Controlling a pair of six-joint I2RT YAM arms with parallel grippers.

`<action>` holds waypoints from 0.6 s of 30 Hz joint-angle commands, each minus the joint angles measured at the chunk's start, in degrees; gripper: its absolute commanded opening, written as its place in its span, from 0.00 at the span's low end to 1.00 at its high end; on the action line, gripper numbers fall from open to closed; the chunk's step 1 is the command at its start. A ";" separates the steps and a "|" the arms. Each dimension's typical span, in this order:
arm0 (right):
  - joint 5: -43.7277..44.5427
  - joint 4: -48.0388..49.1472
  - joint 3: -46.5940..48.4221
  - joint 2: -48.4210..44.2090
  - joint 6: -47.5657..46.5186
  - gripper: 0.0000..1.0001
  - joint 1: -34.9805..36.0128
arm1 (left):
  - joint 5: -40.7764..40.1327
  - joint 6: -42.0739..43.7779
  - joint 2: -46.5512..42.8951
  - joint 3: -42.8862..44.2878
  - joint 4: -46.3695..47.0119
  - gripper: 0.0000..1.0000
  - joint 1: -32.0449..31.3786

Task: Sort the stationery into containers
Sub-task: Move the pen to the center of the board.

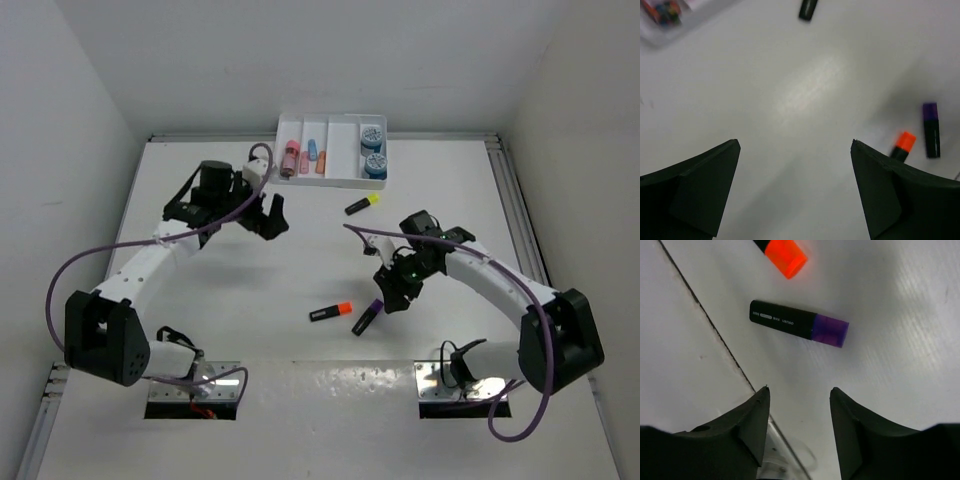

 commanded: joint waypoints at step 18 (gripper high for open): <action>20.52 0.38 11.05 19.40 63.46 0.61 12.91 | -32.17 -9.16 -9.21 1.70 -5.88 1.00 6.26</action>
